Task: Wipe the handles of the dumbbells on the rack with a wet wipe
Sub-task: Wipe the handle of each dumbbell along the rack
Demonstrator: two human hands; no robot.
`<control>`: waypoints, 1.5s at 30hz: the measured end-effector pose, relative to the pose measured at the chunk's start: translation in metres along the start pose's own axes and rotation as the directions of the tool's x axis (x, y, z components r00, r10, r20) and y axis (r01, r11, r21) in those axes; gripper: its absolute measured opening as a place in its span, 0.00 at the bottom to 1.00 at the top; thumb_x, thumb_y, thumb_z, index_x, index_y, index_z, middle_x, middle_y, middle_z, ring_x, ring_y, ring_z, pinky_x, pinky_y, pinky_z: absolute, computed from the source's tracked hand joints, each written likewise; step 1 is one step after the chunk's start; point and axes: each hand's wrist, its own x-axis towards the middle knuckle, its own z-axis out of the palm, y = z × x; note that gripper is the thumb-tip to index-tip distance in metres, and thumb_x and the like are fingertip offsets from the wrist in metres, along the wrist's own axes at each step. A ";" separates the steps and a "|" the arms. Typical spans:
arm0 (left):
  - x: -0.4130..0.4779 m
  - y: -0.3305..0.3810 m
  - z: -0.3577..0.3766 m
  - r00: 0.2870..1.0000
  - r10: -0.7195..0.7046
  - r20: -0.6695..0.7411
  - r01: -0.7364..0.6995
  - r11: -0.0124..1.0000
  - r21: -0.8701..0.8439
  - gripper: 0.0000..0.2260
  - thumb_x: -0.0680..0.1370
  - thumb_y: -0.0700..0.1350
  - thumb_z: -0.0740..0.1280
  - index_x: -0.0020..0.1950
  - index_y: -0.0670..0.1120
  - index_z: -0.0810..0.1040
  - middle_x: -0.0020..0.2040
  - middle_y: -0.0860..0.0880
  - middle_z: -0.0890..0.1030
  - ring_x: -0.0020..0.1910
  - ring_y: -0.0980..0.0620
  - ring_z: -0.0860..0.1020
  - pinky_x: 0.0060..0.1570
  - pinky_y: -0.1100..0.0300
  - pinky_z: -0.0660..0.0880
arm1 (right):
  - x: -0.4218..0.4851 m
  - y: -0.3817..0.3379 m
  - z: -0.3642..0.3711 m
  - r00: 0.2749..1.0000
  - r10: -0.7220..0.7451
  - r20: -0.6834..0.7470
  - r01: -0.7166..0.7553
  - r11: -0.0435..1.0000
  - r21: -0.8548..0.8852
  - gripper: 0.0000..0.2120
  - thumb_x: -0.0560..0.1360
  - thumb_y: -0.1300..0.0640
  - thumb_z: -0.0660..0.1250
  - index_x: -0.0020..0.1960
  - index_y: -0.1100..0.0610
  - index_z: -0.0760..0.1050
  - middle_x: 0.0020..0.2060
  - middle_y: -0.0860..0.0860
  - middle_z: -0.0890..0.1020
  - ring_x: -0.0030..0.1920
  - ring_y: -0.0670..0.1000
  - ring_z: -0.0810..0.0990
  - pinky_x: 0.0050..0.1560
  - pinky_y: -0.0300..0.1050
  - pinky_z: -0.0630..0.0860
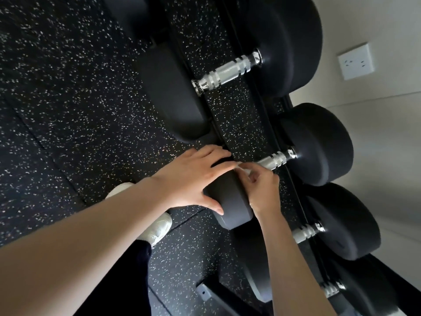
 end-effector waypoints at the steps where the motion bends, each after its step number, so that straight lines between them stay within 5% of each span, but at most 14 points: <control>1: 0.000 -0.001 0.000 1.000 -0.004 -0.001 0.004 1.000 -0.007 0.44 0.66 0.70 0.65 0.78 0.53 0.57 0.75 0.51 0.60 0.73 0.50 0.56 0.68 0.48 0.64 | 0.004 -0.002 0.001 1.000 0.000 0.018 0.001 0.999 -0.040 0.08 0.74 0.50 0.68 0.48 0.53 0.81 0.29 0.51 0.78 0.32 0.51 0.77 0.36 0.46 0.74; 5: 0.001 -0.002 0.000 1.000 -0.002 -0.014 0.002 0.999 -0.050 0.44 0.65 0.70 0.67 0.76 0.51 0.61 0.74 0.50 0.63 0.72 0.49 0.58 0.65 0.48 0.66 | 0.014 -0.007 0.004 0.995 0.067 0.072 -0.055 0.986 -0.158 0.09 0.75 0.49 0.66 0.51 0.52 0.79 0.41 0.55 0.83 0.43 0.56 0.81 0.44 0.51 0.79; 21: 0.004 -0.007 -0.005 1.000 -0.023 0.010 0.024 0.994 -0.104 0.43 0.64 0.70 0.68 0.74 0.52 0.64 0.73 0.52 0.64 0.71 0.50 0.58 0.66 0.46 0.66 | 0.026 -0.019 -0.012 0.994 0.080 0.067 -0.051 0.933 -0.356 0.11 0.76 0.54 0.64 0.56 0.56 0.77 0.48 0.59 0.81 0.49 0.60 0.79 0.44 0.47 0.74; 37: 0.004 -0.005 -0.007 0.997 -0.046 0.067 0.051 0.996 -0.080 0.44 0.65 0.71 0.67 0.76 0.54 0.59 0.75 0.54 0.59 0.73 0.53 0.53 0.70 0.49 0.61 | 0.051 -0.013 -0.044 0.996 0.077 -0.048 -0.090 0.897 -0.433 0.11 0.76 0.55 0.64 0.55 0.60 0.78 0.48 0.62 0.80 0.50 0.63 0.78 0.48 0.52 0.76; 45: 0.003 -0.006 -0.003 0.999 -0.037 0.013 0.038 0.996 -0.082 0.45 0.64 0.72 0.66 0.75 0.53 0.62 0.75 0.53 0.62 0.72 0.52 0.56 0.69 0.48 0.63 | 0.040 0.000 -0.048 0.959 -0.085 -0.270 -0.062 0.867 -0.495 0.11 0.80 0.56 0.58 0.55 0.63 0.73 0.38 0.65 0.80 0.40 0.66 0.79 0.38 0.57 0.75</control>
